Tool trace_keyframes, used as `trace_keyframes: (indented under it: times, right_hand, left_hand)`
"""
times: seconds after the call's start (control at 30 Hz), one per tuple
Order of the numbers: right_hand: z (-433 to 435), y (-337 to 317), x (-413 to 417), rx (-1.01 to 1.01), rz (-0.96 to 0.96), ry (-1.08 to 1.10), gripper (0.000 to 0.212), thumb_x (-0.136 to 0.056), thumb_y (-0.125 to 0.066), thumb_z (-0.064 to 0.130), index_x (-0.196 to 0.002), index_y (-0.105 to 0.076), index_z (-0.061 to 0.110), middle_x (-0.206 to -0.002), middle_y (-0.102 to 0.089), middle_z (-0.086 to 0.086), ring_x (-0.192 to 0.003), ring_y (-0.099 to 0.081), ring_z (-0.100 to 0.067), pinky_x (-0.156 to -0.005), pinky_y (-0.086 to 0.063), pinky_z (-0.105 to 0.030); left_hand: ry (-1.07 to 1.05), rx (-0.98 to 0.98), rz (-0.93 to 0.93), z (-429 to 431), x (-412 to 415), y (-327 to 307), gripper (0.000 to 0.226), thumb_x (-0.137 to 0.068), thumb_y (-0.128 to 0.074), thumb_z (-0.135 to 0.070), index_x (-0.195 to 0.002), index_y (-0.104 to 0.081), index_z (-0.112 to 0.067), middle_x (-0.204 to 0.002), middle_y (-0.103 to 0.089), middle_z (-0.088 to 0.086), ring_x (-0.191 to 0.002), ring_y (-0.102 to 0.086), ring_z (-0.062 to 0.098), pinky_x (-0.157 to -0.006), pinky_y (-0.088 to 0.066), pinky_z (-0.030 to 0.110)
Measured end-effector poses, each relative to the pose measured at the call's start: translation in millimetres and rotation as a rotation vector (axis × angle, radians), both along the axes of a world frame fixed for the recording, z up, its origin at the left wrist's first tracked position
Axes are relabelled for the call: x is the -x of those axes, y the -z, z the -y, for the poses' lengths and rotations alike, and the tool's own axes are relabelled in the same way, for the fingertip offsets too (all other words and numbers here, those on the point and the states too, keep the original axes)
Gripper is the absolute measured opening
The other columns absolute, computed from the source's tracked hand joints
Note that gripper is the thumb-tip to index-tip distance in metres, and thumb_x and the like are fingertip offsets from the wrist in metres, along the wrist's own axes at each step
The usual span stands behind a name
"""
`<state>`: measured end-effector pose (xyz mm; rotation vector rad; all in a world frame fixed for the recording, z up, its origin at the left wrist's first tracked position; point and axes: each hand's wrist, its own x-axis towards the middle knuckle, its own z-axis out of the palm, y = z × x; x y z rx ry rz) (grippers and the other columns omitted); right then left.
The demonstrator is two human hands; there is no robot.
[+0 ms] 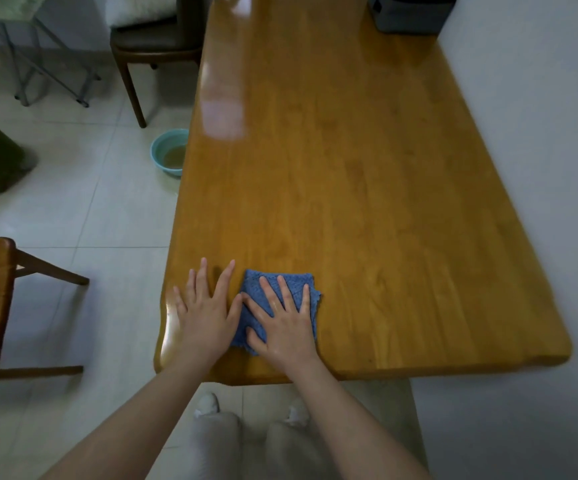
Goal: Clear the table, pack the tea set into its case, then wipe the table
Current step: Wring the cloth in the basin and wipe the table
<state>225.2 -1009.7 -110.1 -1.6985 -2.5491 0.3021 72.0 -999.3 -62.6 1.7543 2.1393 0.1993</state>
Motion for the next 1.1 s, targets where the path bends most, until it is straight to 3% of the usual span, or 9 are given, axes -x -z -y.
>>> trace_keyframes:
  times: [0.57, 1.1]
  right_hand:
    - [9.2, -1.9, -180.4, -0.005, 0.062, 0.237, 0.060, -0.095, -0.032, 0.057, -0.151, -0.018, 0.043, -0.162, -0.014, 0.003, -0.150, -0.005, -0.027, -0.114, -0.005, -0.065]
    - [14.3, 3.1, -424.6, -0.037, 0.104, 0.500, 0.060, -0.091, -0.031, 0.058, -0.149, -0.028, 0.041, -0.159, -0.025, 0.002, -0.147, -0.020, -0.026, -0.114, -0.010, -0.064]
  left_hand:
    - [0.187, 0.029, 0.006, -5.5, -125.1, 3.2, 0.059, -0.098, -0.036, -0.049, -0.151, -0.009, -0.045, -0.162, 0.001, 0.003, -0.149, 0.004, 0.027, -0.118, 0.002, 0.052]
    - [0.194, 0.072, 0.028, -6.0, -286.6, 0.8, 0.065, -0.098, -0.037, -0.049, -0.151, 0.000, -0.044, -0.162, 0.011, 0.002, -0.148, 0.010, 0.026, -0.118, 0.007, 0.051]
